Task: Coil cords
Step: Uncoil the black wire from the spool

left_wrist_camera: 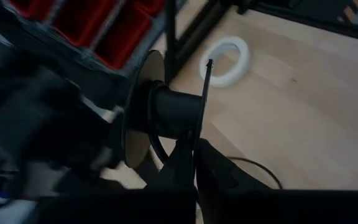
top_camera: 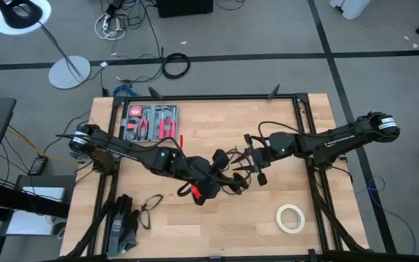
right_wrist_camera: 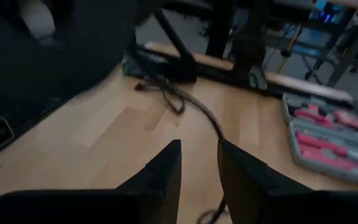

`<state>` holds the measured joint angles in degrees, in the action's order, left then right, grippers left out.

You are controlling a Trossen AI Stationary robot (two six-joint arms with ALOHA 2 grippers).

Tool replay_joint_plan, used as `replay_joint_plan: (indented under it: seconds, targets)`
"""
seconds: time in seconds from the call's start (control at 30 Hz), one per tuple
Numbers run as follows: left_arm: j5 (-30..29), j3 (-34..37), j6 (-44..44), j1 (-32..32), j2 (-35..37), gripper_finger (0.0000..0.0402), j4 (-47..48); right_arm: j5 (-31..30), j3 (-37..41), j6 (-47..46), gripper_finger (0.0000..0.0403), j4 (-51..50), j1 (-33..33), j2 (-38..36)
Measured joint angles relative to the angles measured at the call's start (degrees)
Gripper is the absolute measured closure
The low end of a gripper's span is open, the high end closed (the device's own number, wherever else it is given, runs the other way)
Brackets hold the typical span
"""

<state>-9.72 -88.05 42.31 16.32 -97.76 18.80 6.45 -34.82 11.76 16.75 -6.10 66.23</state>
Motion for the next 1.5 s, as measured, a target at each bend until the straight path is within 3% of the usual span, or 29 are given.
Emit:
replay_joint_plan:
  seconds: [0.4, 1.1, 1.5]
  targets:
    - [-3.84, 0.07, 3.32, 0.0, 0.0, 0.0401, -5.08, 7.62, 6.0, -2.3, 0.0302, 20.92, 3.4, 4.99]
    - [-7.43, 0.11, 3.69, 1.17, 2.72, 0.0401, -5.25, -1.6, 6.35, -5.27, 0.0305, 6.01, 5.61, 2.52]
    - [-7.41, 0.11, 3.78, 1.68, 3.32, 0.0401, -5.39, -1.96, 6.37, -6.11, 0.0305, 10.36, 5.61, 2.5]
